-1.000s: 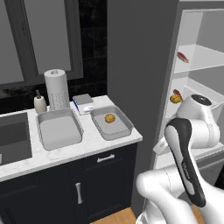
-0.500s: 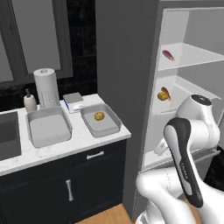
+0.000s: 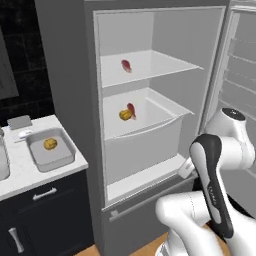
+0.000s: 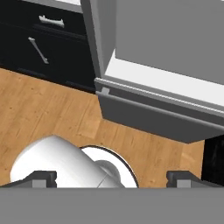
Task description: Place one squash and one steak in each tupperware on the nearby counter, to pack two identical lunches.
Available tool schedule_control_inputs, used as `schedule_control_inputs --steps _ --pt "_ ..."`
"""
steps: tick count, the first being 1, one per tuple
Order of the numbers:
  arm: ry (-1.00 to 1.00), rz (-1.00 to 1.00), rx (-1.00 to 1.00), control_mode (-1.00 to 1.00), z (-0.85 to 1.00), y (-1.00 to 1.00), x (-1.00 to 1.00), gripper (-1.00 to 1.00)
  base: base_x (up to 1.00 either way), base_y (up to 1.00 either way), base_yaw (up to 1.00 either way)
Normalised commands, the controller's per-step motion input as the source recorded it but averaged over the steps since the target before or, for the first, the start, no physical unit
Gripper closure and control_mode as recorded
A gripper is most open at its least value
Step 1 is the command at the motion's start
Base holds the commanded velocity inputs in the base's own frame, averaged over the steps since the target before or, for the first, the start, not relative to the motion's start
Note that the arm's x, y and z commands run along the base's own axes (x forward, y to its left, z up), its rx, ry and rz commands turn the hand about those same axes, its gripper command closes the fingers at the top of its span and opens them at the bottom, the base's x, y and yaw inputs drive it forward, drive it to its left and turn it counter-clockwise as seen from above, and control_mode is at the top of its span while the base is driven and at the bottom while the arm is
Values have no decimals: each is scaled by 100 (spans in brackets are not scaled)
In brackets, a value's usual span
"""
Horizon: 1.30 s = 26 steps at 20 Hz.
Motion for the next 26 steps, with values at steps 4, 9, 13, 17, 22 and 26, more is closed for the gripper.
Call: schedule_control_inputs --steps 4,9,13,17,22,26 --pt "0 0 0 100 0 0 0 -100 31 -21 0" --pt "0 0 0 100 0 0 0 -100 38 -8 6" --pt "0 0 0 100 0 0 0 -100 59 -13 8" --pt "0 0 0 100 0 0 0 -100 39 -32 11" --pt "0 0 0 100 0 0 0 -100 21 -37 9" --pt "0 0 0 100 0 0 0 -100 0 -15 1"
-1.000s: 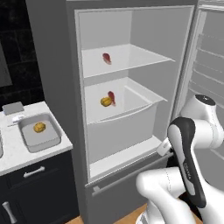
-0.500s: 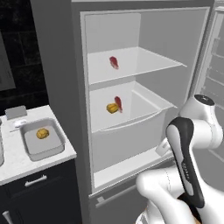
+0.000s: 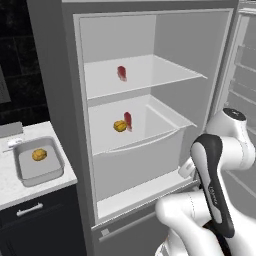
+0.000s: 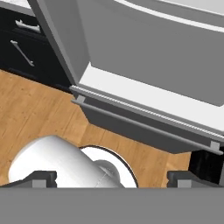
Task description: Place one squash and one steak in each tupperware on the nearby counter, to pack two identical lunches.
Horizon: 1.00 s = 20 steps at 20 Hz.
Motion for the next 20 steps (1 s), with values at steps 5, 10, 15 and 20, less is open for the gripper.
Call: schedule_control_inputs --steps 5,10,15,20 --pt "0 0 0 100 0 0 0 -100 0 4 0" --pt "-15 1 0 -100 2 2 26 -100 0 0 0" --pt "-24 -2 0 -100 3 46 90 -100 0 0 0" --pt "-12 -12 0 -100 0 60 100 -100 0 0 0"
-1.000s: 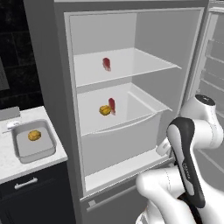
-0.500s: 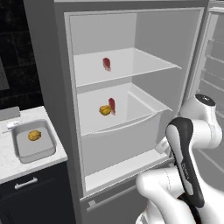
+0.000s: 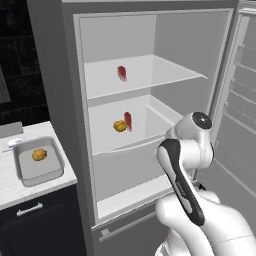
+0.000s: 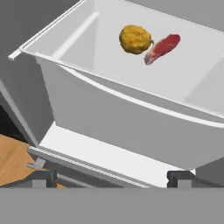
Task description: Place one squash and one steak in each tupperware on the nearby counter, to pack two identical lunches.
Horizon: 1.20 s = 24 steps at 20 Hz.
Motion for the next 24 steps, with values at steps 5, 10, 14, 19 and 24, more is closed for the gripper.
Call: schedule_control_inputs --steps 5,10,14,19,24 --pt "-9 -17 0 -100 50 17 78 -100 0 0 0" --pt "-7 -6 5 -100 60 0 24 -100 0 0 0" --pt "1 0 2 -100 7 5 48 -100 0 0 0" --pt "9 0 0 -100 -35 33 89 -100 0 0 0" --pt "3 0 2 -100 -30 24 42 -100 0 0 0"
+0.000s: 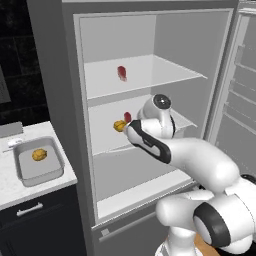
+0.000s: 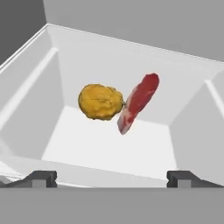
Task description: Place one squash and one steak in each tupperware on the nearby counter, to pack two identical lunches.
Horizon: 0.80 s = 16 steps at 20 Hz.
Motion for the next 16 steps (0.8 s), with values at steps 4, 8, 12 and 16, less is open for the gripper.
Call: schedule_control_inputs --steps 4,8,12,16 --pt "5 -3 4 -100 -37 -5 2 -100 0 0 0" --pt "13 -2 2 -100 -53 -5 1 -100 0 0 0" --pt "1 0 0 -100 -23 0 15 -100 0 0 0" --pt "0 0 0 -100 -7 0 47 -100 0 0 0"
